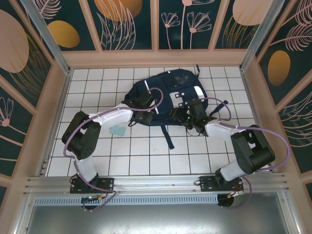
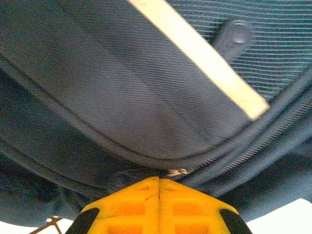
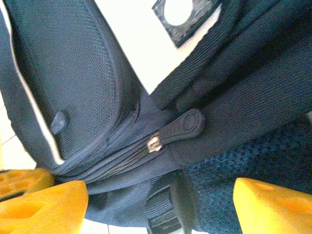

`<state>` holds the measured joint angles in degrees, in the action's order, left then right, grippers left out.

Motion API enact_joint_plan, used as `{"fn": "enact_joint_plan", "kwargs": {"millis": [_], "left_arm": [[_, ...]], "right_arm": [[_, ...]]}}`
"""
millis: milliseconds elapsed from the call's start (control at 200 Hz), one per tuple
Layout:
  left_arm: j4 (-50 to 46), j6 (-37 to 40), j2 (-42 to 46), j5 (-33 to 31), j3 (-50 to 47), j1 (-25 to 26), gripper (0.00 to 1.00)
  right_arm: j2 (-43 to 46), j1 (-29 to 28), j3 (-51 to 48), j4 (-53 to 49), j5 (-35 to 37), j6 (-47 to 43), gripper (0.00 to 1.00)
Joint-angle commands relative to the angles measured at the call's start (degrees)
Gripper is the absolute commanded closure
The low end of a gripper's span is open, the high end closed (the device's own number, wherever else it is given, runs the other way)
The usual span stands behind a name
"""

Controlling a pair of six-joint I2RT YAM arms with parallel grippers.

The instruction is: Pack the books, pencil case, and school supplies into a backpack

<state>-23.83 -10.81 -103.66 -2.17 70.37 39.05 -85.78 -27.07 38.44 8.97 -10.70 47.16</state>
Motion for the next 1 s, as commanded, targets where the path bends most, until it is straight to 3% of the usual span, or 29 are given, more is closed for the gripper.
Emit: {"fn": "enact_joint_plan", "kwargs": {"millis": [0,245,390,530,575,671,866,991], "left_arm": [[-0.7,-4.0,5.0,12.4,-0.3,0.0,1.0],[-2.3,-8.8,6.4,14.2,1.9,0.0,1.0],[-2.0,-10.7,6.4,6.6,2.0,-0.1,1.0],[4.2,-15.9,10.7,0.2,-2.9,-2.3,0.69],[7.0,-17.7,12.3,-0.7,-5.4,-3.0,0.66],[12.7,-21.0,14.6,-0.6,-10.5,-3.6,0.55],[22.9,-25.8,14.1,3.8,-19.0,-4.7,0.53],[28.2,-27.1,11.4,7.5,-21.6,-4.6,0.55]], "right_arm": [[0.4,1.1,-1.8,-1.6,5.5,0.9,0.21],[1.4,1.8,-2.0,-1.1,4.5,0.3,0.21],[4.2,1.6,-2.0,0.2,1.4,0.6,0.22],[5.9,-0.2,1.1,0.5,-0.7,2.4,0.37],[5.5,-1.6,3.2,-0.5,-0.4,2.6,0.42],[2.8,-3.9,8.0,-3.3,2.6,2.9,0.44],[-3.6,-5.5,11.2,-2.3,6.0,5.1,0.45],[-7.2,-4.6,15.8,-6.0,11.1,-1.3,0.42]]}}
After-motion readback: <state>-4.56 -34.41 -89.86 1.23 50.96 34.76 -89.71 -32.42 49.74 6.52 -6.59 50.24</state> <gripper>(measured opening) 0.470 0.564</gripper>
